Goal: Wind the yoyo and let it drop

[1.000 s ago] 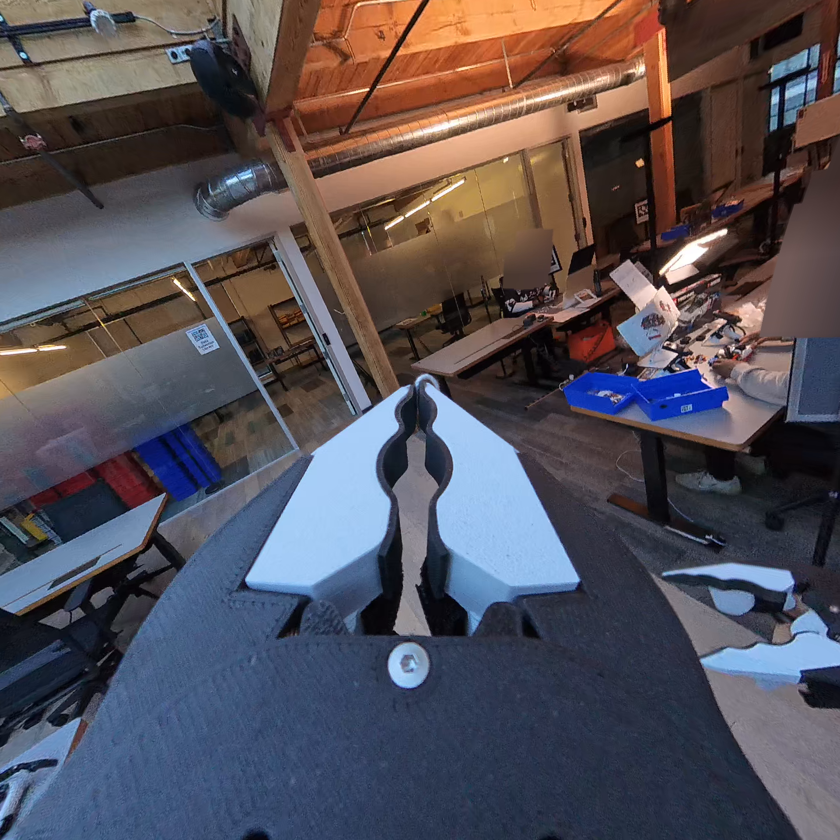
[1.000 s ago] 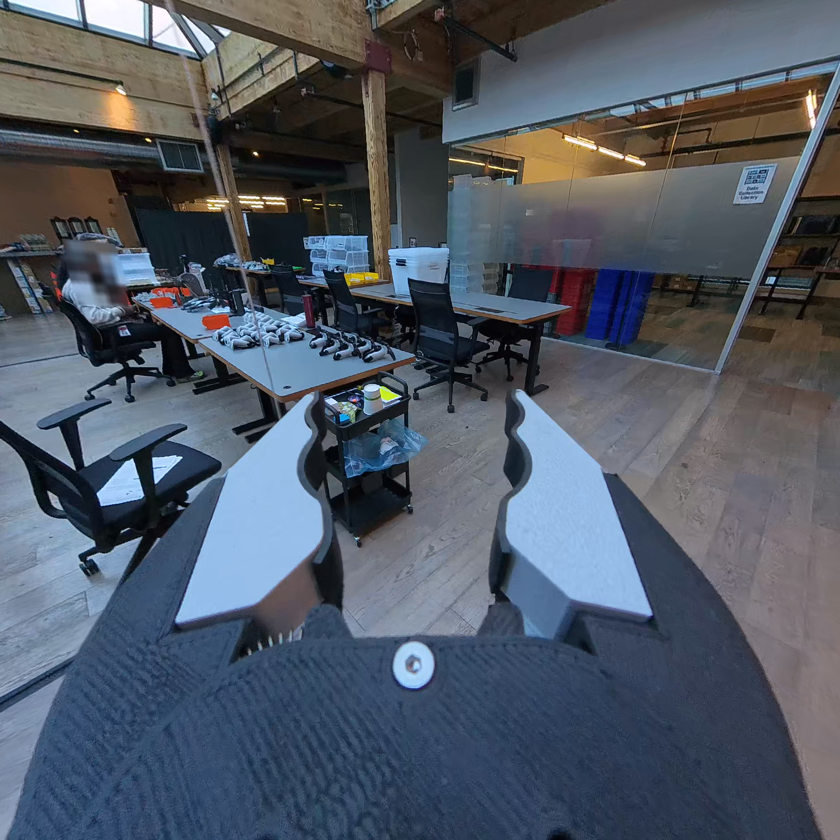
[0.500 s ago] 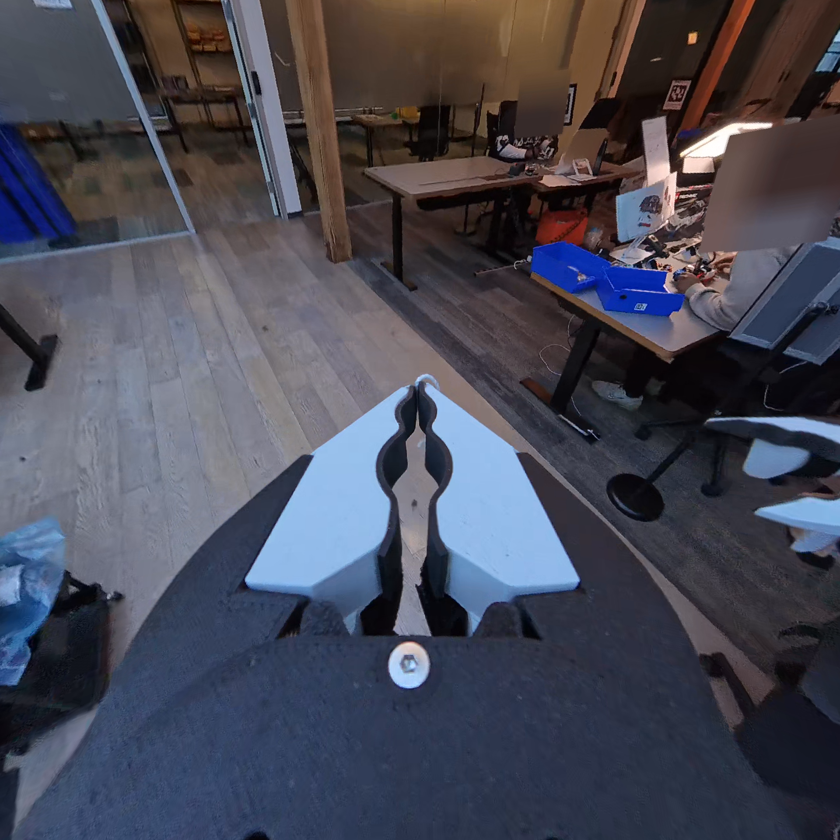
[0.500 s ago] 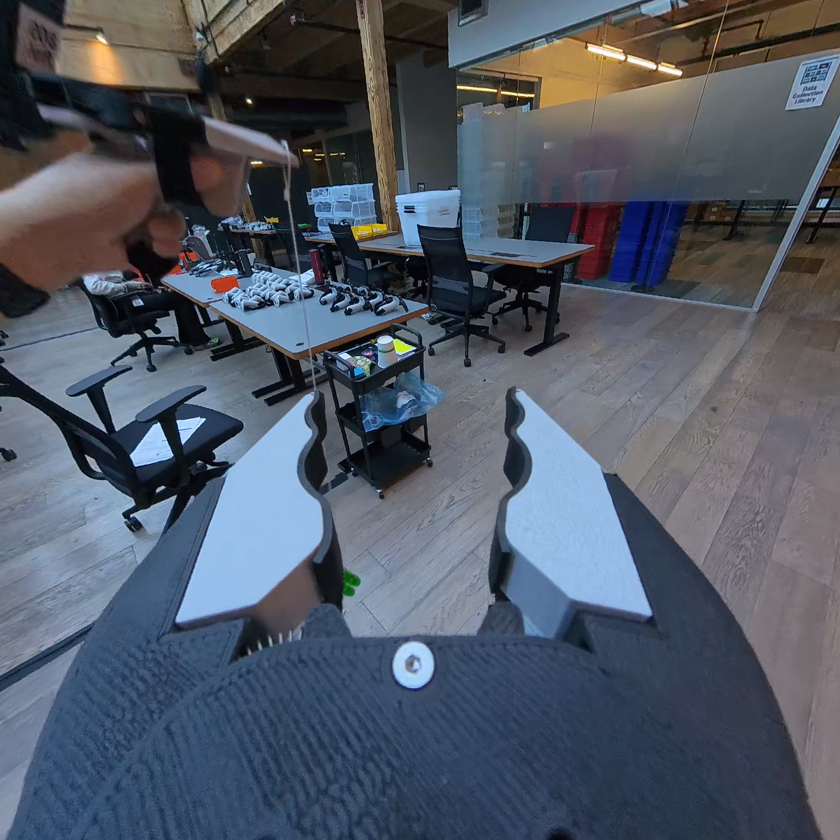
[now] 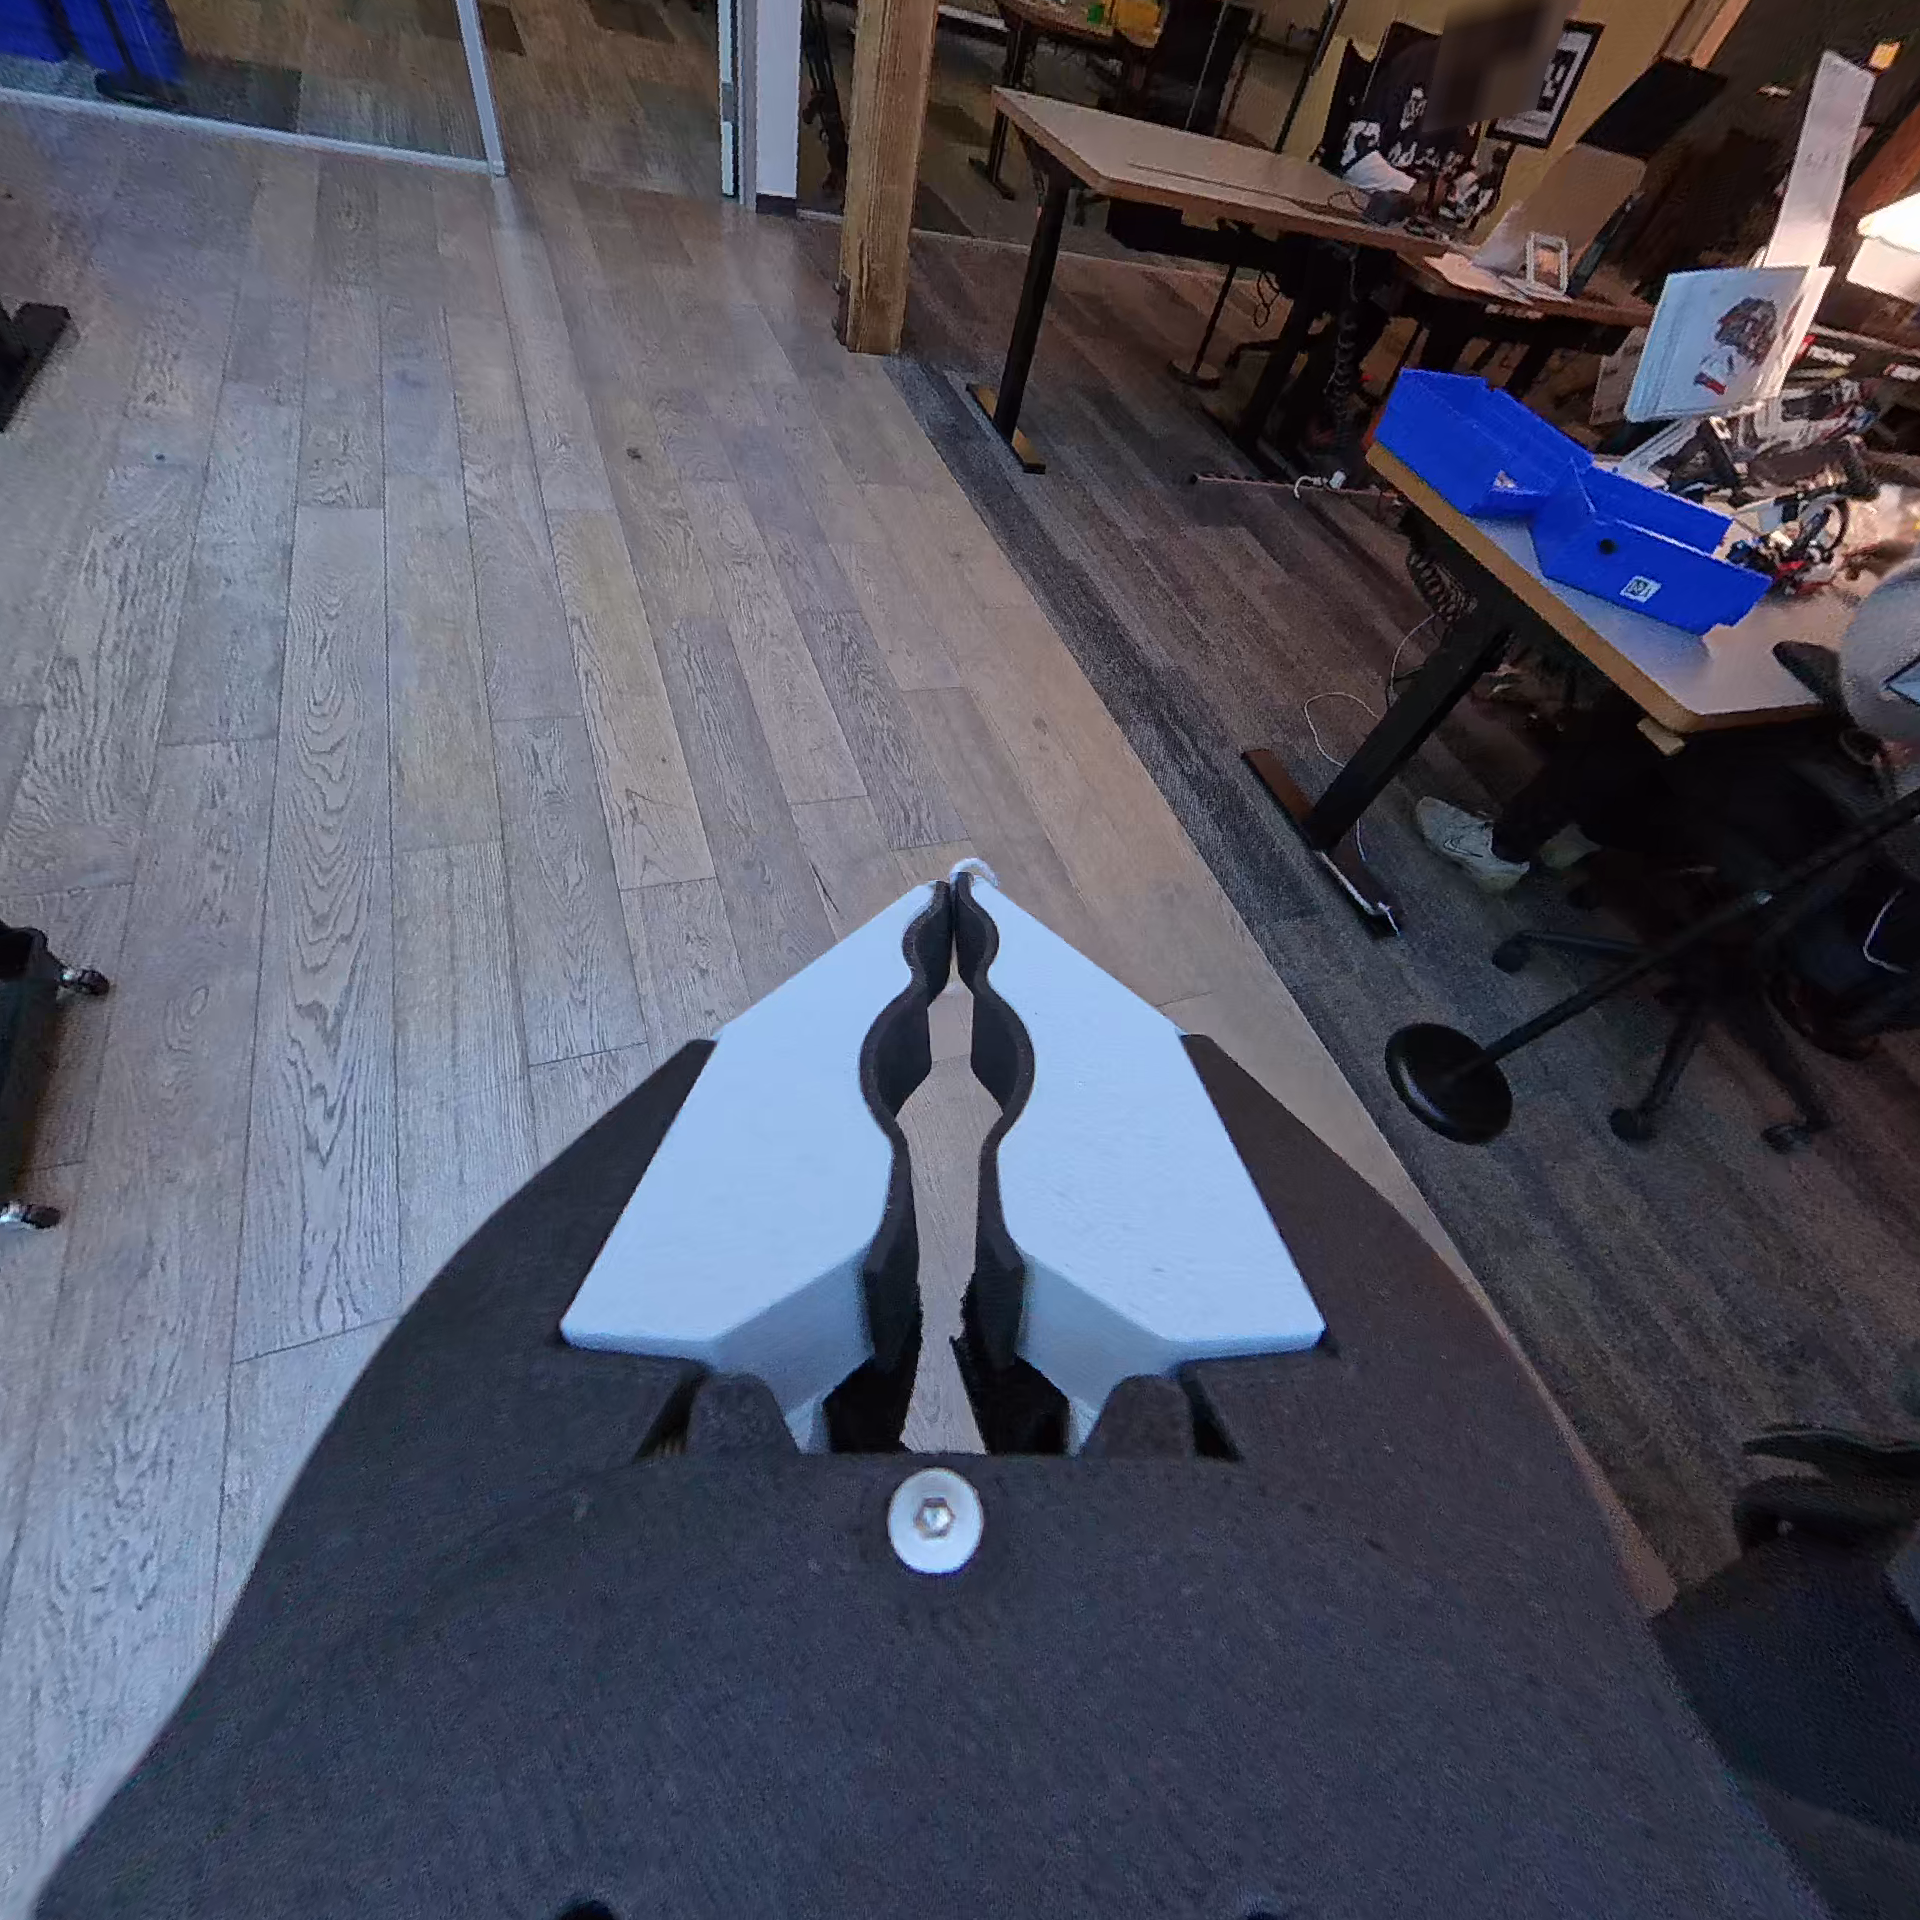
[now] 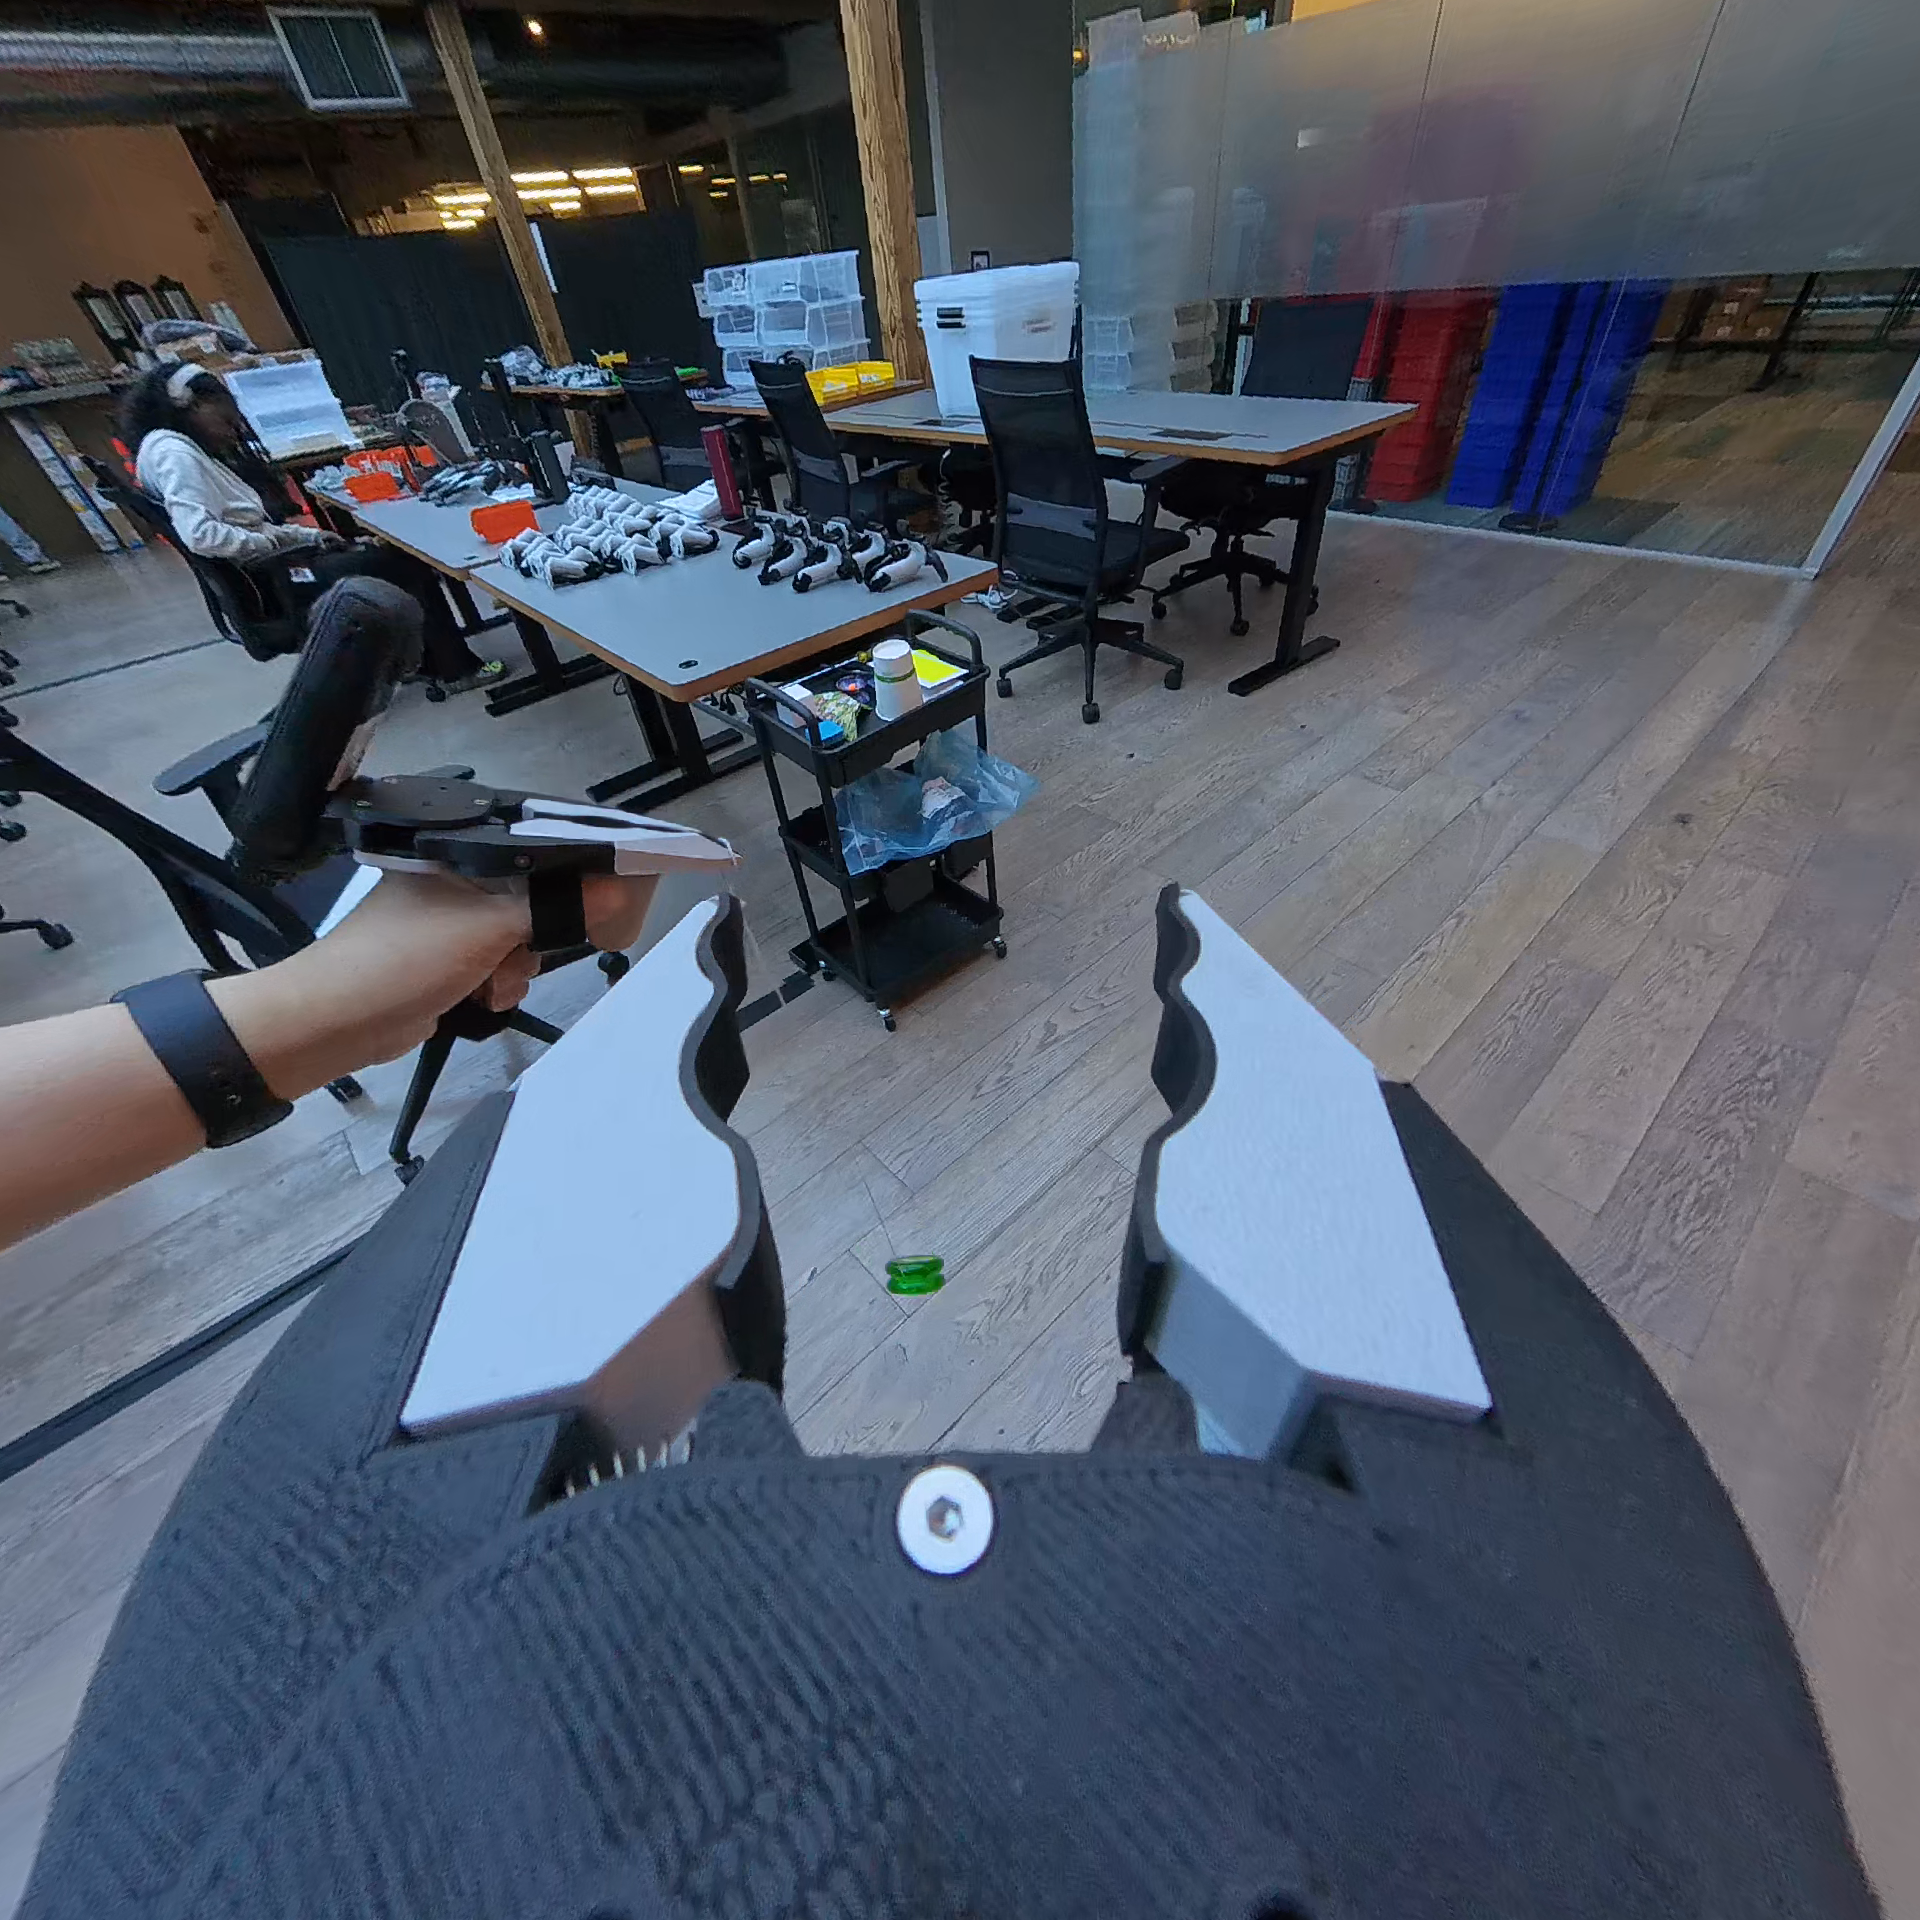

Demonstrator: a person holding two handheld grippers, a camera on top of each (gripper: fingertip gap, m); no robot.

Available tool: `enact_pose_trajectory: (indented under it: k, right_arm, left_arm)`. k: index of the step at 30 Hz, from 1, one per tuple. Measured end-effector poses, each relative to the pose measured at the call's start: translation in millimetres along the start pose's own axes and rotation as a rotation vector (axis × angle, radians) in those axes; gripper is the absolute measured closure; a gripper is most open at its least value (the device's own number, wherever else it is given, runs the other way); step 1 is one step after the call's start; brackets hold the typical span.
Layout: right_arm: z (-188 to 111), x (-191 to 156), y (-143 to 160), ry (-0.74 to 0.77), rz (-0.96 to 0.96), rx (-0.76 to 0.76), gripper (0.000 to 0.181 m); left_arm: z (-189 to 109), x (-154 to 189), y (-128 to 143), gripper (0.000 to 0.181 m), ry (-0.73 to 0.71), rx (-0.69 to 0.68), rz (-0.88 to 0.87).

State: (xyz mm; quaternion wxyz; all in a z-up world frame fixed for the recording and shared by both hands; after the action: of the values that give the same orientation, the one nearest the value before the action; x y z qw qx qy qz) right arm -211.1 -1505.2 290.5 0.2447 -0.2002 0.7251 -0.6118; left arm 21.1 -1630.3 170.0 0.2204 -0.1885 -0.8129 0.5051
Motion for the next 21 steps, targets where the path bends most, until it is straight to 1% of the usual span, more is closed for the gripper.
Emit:
enact_pose_trajectory:
  k: [2,6,8,9,10,11,12,13,14,15,16,17,18,19,20,21]
  right_arm:
    - [3,-1,3,-0.007,0.005,-0.010,0.102]
    - [5,-3,4,-0.012,0.006,-0.011,0.103]
    - [7,-5,2,-0.023,0.013,-0.010,0.103]
    - [7,-5,-1,-0.031,0.014,-0.007,0.103]
    - [8,-6,-5,-0.036,0.012,-0.003,0.102]
    - [8,-6,-10,-0.040,0.006,0.001,0.102]
    - [7,-7,-17,-0.045,-0.004,0.011,0.102]
    - [7,-8,-25,-0.048,-0.016,0.023,0.102]
    - [6,-8,-32,-0.048,-0.029,0.035,0.102]
    - [5,-9,-41,-0.049,-0.038,0.052,0.102]
    - [4,-10,-50,-0.054,-0.043,0.075,0.103]
    - [2,-13,-58,-0.060,-0.044,0.099,0.103]
    - [1,-15,-65,-0.067,-0.044,0.120,0.103]
    - [1,-17,-71,-0.077,-0.046,0.138,0.104]
    - [1,-20,-76,-0.088,-0.047,0.154,0.104]
    - [2,-22,-79,-0.099,-0.045,0.165,0.104]
  left_arm:
    - [3,-6,5,0.181,-0.005,-0.025,-0.019]
    - [4,-15,-2,0.181,-0.021,-0.025,-0.017]
    - [4,-19,-13,0.181,-0.029,-0.021,-0.003]
    - [4,-21,-25,0.181,-0.031,-0.021,0.014]
    - [2,-24,-44,0.181,-0.046,-0.012,0.047]
    - [-4,-26,-72,0.181,-0.057,0.007,0.091]
    - [-14,-26,-111,0.181,-0.066,0.045,0.144]
    - [-31,-23,-160,0.181,-0.080,0.103,0.201]
    - [-56,-15,-218,0.181,-0.089,0.182,0.254]
    - [-88,-1,-278,0.181,-0.091,0.276,0.299]
    - [-128,18,-337,0.181,-0.085,0.383,0.335]
    - [-174,39,-392,0.181,-0.081,0.497,0.369]
    - [-224,62,-440,0.181,-0.086,0.618,0.407]
    - [-272,82,-480,0.181,-0.096,0.722,0.445]
    - [-312,100,-509,0.181,-0.107,0.780,0.477]
    - [-342,113,-531,0.181,-0.124,0.793,0.501]
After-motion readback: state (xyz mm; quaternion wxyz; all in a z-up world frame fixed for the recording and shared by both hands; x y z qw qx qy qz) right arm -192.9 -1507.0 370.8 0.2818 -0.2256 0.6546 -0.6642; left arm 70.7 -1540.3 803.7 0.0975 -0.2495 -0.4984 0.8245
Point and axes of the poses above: each gripper's, where its closed fingertips meet, z out along the fingers, y out of its underside, x = y × z across the jaws, the point moved 3 cm from there along -z, back along the fingers, and after that the axes turned 7 degrees about -y, right-handed, at the moved point
